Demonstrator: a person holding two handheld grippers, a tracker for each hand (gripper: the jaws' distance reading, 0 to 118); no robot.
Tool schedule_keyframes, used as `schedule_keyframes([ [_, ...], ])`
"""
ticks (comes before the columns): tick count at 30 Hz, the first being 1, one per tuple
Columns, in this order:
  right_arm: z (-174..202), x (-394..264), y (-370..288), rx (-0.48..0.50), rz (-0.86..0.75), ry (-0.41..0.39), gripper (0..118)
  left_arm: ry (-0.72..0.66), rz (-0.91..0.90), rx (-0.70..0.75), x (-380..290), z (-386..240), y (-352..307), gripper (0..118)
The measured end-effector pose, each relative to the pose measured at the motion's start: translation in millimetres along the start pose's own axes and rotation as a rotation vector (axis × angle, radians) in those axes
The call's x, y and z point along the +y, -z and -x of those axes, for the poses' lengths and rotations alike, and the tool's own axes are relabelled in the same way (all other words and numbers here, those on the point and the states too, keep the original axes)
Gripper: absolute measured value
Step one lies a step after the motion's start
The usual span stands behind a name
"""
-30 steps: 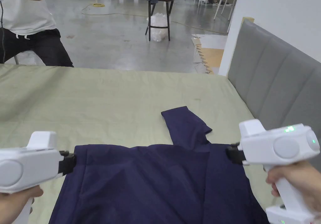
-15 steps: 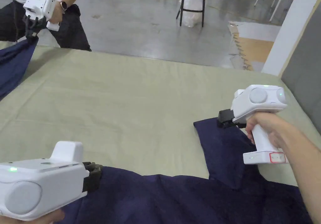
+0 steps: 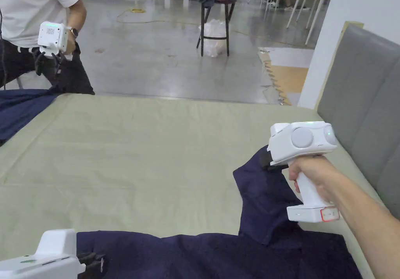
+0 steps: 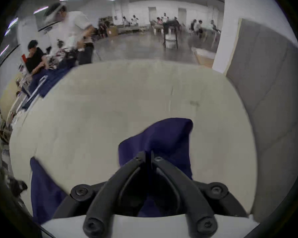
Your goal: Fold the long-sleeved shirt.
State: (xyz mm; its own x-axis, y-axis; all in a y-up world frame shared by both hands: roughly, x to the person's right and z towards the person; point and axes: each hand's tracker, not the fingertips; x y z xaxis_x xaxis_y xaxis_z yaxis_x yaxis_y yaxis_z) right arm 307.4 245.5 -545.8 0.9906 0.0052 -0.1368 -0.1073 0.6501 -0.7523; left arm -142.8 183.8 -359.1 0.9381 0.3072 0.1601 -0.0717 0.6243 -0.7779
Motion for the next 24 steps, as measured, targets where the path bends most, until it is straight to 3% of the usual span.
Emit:
schedule_keyframes([
  [2,8.3,-18.6,-47.6,-0.036,-0.052,-0.022,3,0.008,-0.015,-0.007,-5.0,-7.6,-19.3,4],
  [5,24.9,-70.2,-114.7,-0.029,-0.13,0.043,3,0.007,-0.031,-0.026,-17.2,-15.1,-50.9,4],
  [10,62.2,-177.1,-165.4,-0.016,-0.148,0.061,3,0.017,-0.024,-0.045,-44.5,-23.6,-85.9,4],
  [14,82.2,-261.8,-150.0,-0.045,0.032,0.052,3,0.006,-0.01,-0.042,-63.4,-23.5,-102.0,4],
  [18,78.0,-315.1,-95.3,-0.061,0.261,0.052,3,-0.009,-0.004,-0.041,-74.0,-24.1,-114.7,4],
  [19,75.0,-321.6,-86.8,-0.058,0.27,0.058,3,-0.012,-0.006,-0.039,-75.4,-25.8,-118.6,4],
  [20,73.5,-314.3,-96.4,-0.032,0.144,0.099,3,-0.015,-0.008,-0.04,-76.3,-26.7,-122.2,4],
  [21,72.3,-302.5,-101.1,-0.046,0.197,0.126,4,-0.02,-0.013,-0.048,-76.7,-27.2,-125.7,4],
  [22,72.0,-297.2,-104.8,-0.037,0.231,0.117,13,-0.023,-0.019,-0.054,-77.1,-27.9,-127.8,4],
  [23,74.1,-292.5,-112.3,-0.039,0.205,0.091,37,-0.027,-0.023,-0.055,-77.3,-27.9,-129.0,4],
  [24,76.1,-289.1,-124.2,-0.048,0.145,0.093,82,-0.03,-0.024,-0.051,-77.3,-28.6,-130.0,4],
])
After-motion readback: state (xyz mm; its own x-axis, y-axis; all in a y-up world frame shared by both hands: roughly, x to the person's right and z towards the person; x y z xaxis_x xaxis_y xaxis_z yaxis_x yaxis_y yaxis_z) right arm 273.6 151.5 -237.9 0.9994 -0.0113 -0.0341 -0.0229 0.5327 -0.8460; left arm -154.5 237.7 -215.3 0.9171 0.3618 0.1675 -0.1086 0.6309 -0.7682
